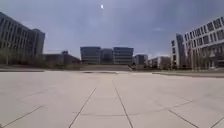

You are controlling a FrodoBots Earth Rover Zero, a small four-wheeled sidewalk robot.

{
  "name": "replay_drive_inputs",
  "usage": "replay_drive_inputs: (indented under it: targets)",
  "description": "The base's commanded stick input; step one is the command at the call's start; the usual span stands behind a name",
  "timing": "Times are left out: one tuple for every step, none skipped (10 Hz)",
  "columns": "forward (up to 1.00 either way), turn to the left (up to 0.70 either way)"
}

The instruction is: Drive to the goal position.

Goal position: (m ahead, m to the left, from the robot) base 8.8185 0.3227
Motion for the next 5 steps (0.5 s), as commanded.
replay_drive_inputs:
  targets:
    - [0.7,0.0]
    - [0.7,0.0]
    - [0.7,0.0]
    - [0.7,0.0]
    - [0.7,0.0]
